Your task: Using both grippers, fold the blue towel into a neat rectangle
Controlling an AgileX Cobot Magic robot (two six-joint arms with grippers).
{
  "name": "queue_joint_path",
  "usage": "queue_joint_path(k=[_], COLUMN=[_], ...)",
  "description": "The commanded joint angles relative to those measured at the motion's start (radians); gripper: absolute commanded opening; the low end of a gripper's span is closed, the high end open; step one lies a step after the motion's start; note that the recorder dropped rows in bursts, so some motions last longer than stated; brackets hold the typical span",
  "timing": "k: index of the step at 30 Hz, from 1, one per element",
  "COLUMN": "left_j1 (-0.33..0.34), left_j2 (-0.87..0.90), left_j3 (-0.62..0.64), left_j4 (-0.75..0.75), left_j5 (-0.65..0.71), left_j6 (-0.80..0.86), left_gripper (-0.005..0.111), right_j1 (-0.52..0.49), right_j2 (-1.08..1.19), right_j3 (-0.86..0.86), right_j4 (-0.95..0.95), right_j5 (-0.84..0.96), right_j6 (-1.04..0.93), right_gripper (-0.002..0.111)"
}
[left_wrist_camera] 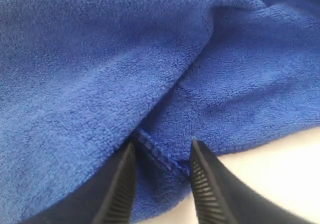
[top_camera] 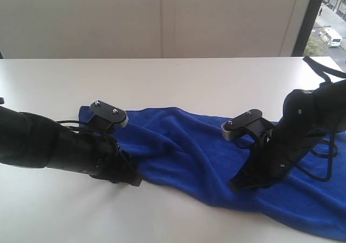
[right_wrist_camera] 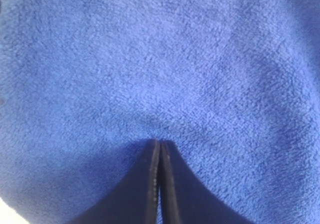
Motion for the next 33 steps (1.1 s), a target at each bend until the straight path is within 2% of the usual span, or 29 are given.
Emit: queue_joint_path(k=[1, 6, 12, 14, 18, 22, 27, 33], left_j1=[0.003, 0.003, 0.002, 0.002, 0.002, 0.002, -0.003, -0.143], left_j2=[0.0, 0.013, 0.044, 0.008, -0.138, -0.258, -0.302, -0.375], left_j3=[-0.006, -0.006, -0.006, -0.006, 0.028, 0.083, 0.154, 0.172], left_j4=[-0.02, -0.02, -0.02, -0.02, -0.02, -0.02, -0.02, -0.02], left_j5=[0.003, 0.006, 0.001, -0.045, -0.147, -0.156, -0.156, -0.335], left_j6=[-0.003, -0.01, -0.021, -0.019, 0.075, 0.195, 0.268, 0.426], left_gripper=[0.043, 0.037, 0.011, 0.0, 0.0, 0.0, 0.0, 0.0], right_j1=[0.002, 0.002, 0.002, 0.002, 0.002, 0.002, 0.002, 0.002], right_j2=[0.003, 0.003, 0.003, 0.003, 0.003, 0.003, 0.003, 0.003], right_j3=[-0.001, -0.001, -0.001, -0.001, -0.001, -0.001, -0.001, -0.001], right_j4=[0.004, 0.004, 0.004, 0.004, 0.004, 0.004, 0.004, 0.004], right_j5=[-0.015, -0.015, -0.005, -0.005, -0.011, -0.021, -0.022, -0.024], right_j6=[-0.009, -0.009, -0.009, -0.009, -0.009, -0.009, -0.009, -0.009], right_gripper=[0.0, 0.0, 0.0, 0.0, 0.0, 0.0, 0.0, 0.0])
